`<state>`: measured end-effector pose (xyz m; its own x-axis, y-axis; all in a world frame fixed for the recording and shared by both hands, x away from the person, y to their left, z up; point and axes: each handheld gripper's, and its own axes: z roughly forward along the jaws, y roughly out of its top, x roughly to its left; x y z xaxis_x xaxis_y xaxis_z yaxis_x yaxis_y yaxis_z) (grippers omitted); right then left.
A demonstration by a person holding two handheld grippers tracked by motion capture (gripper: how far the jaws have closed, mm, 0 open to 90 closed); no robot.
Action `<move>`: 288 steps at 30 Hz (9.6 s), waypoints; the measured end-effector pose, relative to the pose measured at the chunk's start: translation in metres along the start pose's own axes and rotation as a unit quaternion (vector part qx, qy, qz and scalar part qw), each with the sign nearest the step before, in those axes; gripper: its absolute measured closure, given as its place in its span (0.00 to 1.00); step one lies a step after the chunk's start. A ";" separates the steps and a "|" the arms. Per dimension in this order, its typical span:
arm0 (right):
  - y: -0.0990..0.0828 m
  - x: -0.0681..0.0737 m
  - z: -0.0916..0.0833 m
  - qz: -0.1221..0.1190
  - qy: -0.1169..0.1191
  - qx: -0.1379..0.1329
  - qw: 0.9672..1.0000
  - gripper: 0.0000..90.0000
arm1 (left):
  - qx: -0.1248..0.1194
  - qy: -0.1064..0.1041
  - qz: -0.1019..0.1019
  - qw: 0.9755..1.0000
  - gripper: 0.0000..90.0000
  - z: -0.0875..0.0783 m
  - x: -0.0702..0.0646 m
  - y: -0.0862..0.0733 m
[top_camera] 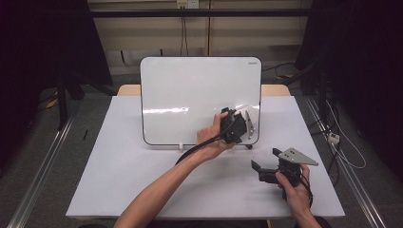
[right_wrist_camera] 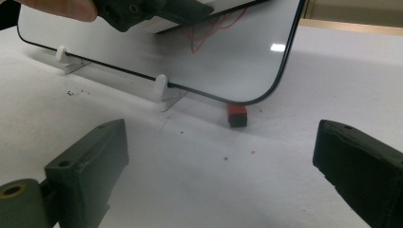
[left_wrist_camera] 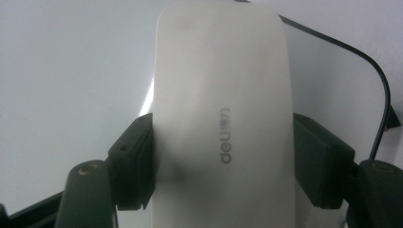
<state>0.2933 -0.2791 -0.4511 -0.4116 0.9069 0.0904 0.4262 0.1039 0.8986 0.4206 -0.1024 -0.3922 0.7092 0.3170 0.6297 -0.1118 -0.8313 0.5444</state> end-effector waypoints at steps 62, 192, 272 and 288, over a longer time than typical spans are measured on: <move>-0.001 -0.001 -0.002 0.002 -0.002 -0.002 1.000 0.05 | 0.027 -0.036 0.090 0.995 0.34 -0.011 -0.020 -0.026; 0.001 0.001 0.004 0.008 -0.001 0.000 1.000 0.05 | 0.001 0.058 -0.266 0.962 0.35 -0.127 0.065 -0.194; 0.001 0.003 0.002 0.002 -0.006 0.001 1.000 0.05 | -0.007 0.017 -0.399 0.917 0.06 -0.194 0.027 -0.263; 0.000 0.002 0.000 -0.002 -0.011 0.003 1.000 0.06 | -0.012 0.019 -0.399 0.917 0.06 -0.196 0.014 -0.275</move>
<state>0.2930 -0.2774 -0.4507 -0.3957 0.9150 0.0780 0.4295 0.1094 0.8964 0.3247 0.2206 -0.4244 0.5477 0.8355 0.0447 0.4156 -0.3180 0.8522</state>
